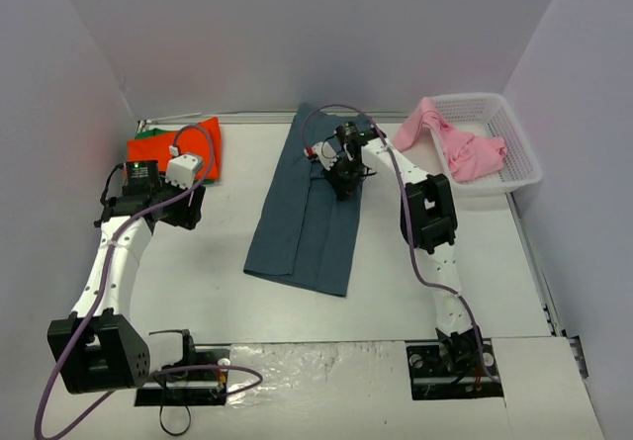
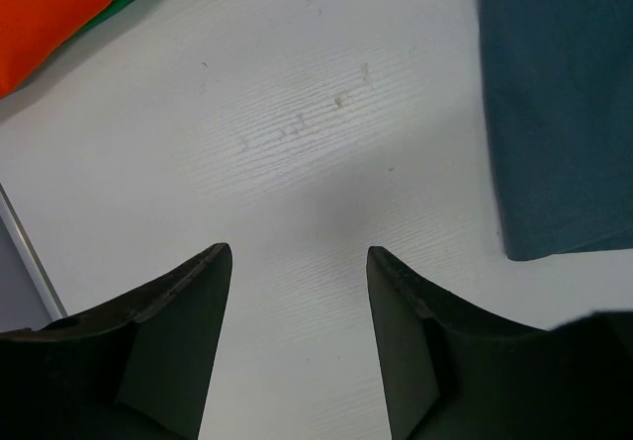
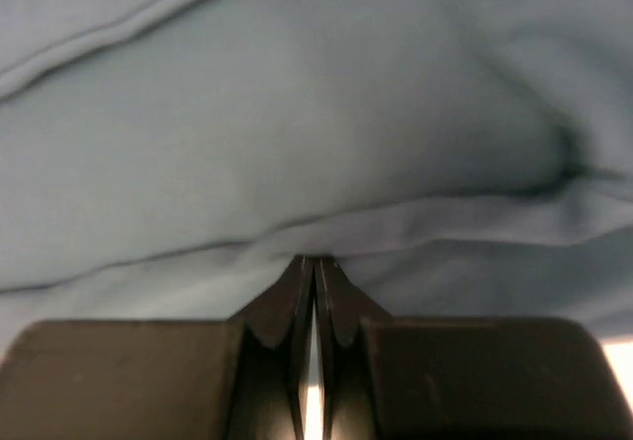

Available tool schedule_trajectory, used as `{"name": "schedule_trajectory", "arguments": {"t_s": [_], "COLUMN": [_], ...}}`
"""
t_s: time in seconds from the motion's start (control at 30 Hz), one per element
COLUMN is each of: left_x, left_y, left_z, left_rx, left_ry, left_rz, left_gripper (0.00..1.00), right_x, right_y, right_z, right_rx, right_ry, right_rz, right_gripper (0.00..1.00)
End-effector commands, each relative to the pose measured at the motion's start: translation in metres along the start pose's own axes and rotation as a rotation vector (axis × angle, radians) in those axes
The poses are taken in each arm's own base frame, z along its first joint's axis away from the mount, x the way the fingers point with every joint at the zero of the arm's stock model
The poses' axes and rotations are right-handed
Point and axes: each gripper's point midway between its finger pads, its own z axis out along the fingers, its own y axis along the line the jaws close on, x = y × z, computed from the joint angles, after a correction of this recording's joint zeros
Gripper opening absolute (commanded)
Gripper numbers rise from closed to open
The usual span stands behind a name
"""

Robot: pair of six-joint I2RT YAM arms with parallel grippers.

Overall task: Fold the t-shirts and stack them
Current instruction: Rotate the tshirt 90 degrees

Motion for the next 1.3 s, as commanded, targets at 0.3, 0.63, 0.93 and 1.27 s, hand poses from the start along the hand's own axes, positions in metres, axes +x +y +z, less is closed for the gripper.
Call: {"name": "schedule_trajectory", "arguments": {"t_s": [0.3, 0.63, 0.93, 1.27], "left_x": [-0.003, -0.002, -0.003, 0.003], "left_y": [0.005, 0.005, 0.007, 0.011], "left_z": [0.002, 0.003, 0.008, 0.019], "left_rx": [-0.014, -0.007, -0.001, 0.000], "left_ry": [-0.011, -0.002, 0.023, 0.066], "left_rz": [0.004, 0.004, 0.003, -0.004], "left_gripper": [0.56, 0.56, 0.56, 0.56], "right_x": [0.026, 0.039, 0.033, 0.024], "right_y": [-0.011, -0.032, -0.070, -0.102], "right_z": [0.007, 0.019, 0.020, 0.024], "right_rx": [-0.025, 0.005, 0.081, 0.159], "right_ry": [0.058, 0.080, 0.051, 0.018], "right_rz": [0.061, 0.114, 0.164, 0.164], "right_gripper": [0.00, 0.00, 0.00, 0.00]}}
